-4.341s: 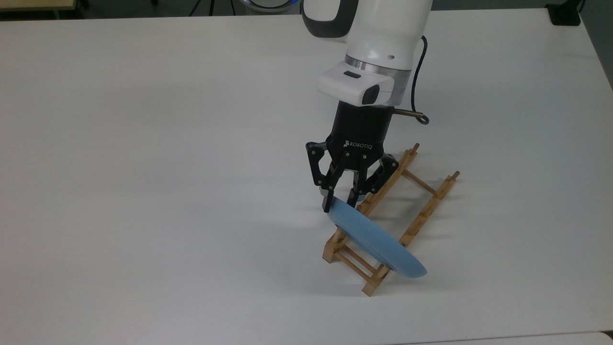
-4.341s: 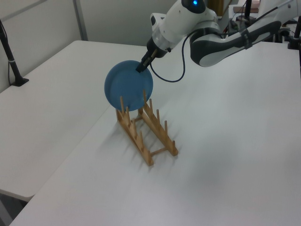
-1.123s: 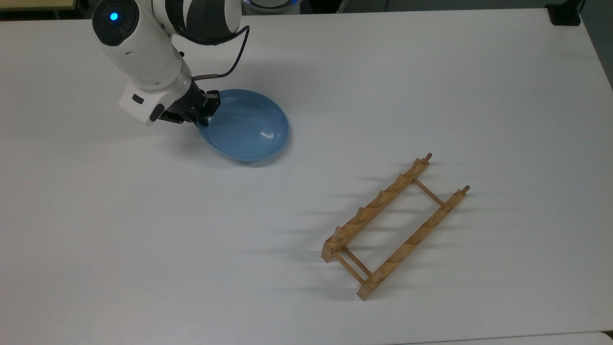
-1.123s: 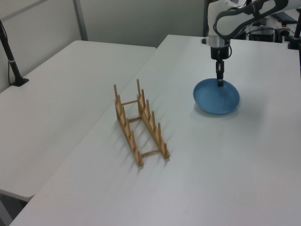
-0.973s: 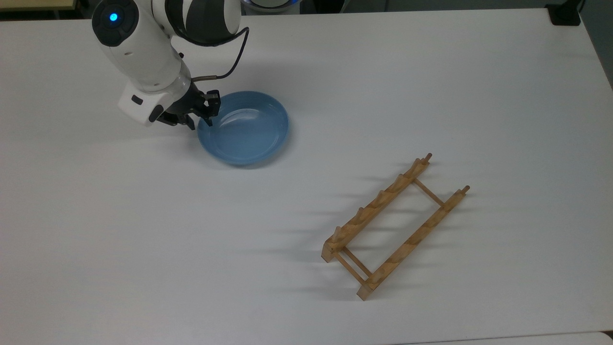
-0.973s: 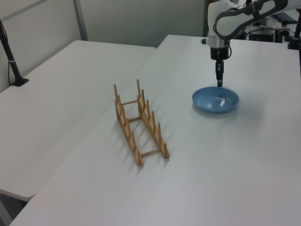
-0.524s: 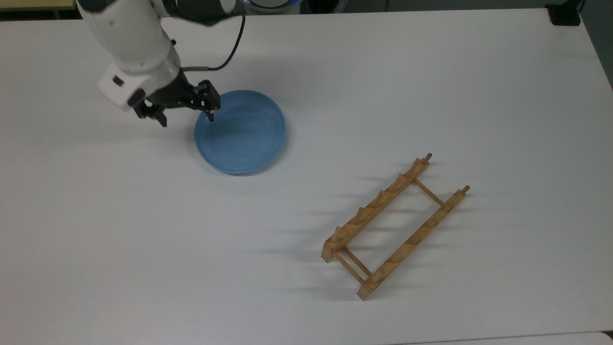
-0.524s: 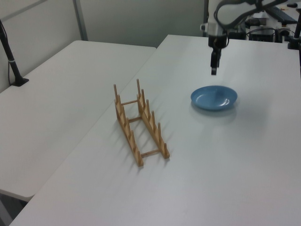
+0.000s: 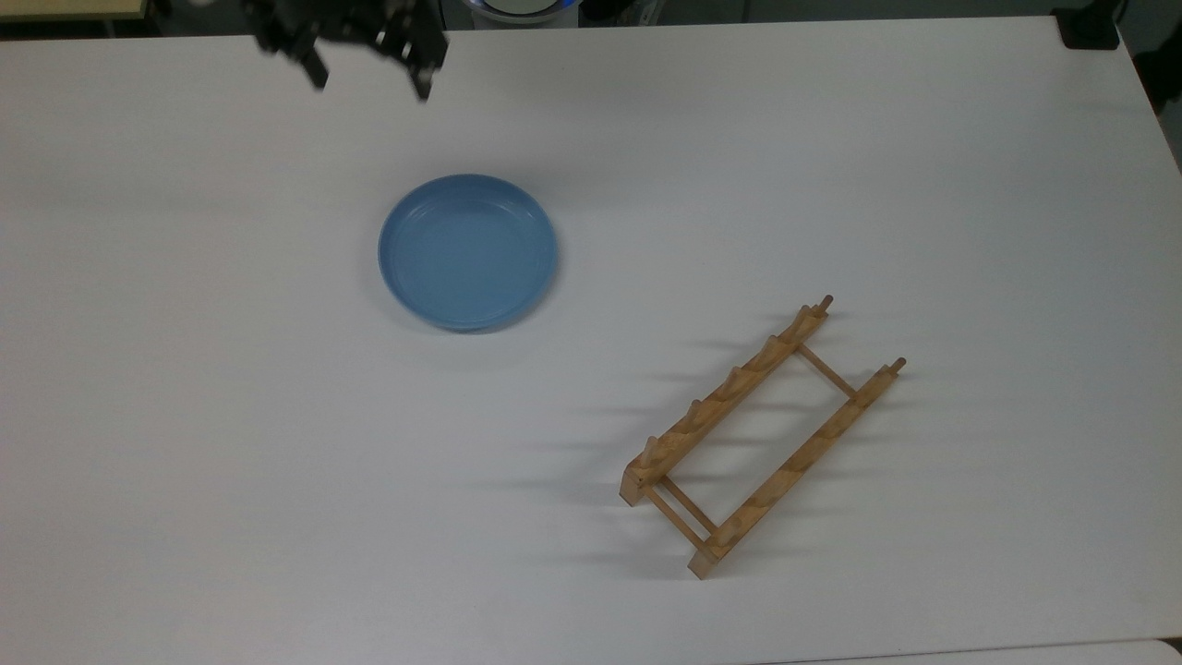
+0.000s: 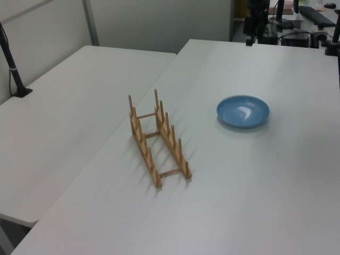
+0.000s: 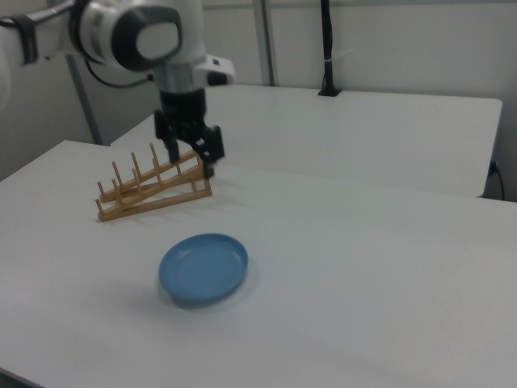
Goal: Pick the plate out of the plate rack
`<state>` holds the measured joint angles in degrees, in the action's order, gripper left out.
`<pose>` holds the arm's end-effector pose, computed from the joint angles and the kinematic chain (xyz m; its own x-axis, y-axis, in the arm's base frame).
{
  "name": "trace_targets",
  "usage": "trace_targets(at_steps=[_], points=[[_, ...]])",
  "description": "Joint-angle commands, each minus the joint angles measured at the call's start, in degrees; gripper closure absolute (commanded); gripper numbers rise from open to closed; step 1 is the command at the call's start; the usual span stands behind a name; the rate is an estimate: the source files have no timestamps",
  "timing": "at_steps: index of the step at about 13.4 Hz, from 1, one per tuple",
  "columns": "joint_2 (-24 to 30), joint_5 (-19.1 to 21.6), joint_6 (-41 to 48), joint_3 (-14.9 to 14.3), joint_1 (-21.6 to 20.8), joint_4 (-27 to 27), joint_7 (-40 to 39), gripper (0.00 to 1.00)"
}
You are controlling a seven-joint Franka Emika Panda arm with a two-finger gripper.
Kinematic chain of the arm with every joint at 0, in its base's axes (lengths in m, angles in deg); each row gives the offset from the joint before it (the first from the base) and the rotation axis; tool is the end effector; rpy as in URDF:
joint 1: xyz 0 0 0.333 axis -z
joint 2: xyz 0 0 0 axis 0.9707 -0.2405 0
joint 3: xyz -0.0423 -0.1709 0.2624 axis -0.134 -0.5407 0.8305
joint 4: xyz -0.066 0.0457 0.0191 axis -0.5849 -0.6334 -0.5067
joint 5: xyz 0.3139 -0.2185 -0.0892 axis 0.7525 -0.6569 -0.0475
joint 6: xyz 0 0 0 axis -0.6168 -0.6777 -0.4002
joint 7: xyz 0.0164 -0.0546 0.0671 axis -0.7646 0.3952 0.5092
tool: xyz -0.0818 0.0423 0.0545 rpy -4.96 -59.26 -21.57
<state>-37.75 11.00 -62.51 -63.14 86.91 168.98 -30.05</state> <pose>0.5726 -0.0790 0.5796 0.9861 -0.1624 -0.0356 -0.1647 -0.9836 -0.0742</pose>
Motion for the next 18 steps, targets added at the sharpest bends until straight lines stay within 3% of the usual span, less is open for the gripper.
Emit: trace_targets(at_steps=[1,5,9,18], points=[[4.3,0.4,6.6,-0.4,-4.2,-2.1,5.4,0.0],[7.4,0.6,9.4,-0.8,-8.6,-0.3,7.3,0.0],[7.5,-1.0,0.0,-0.9,-11.5,1.9,6.6,0.0],[6.5,-2.9,-2.8,-1.0,-12.0,1.6,5.5,0.0]])
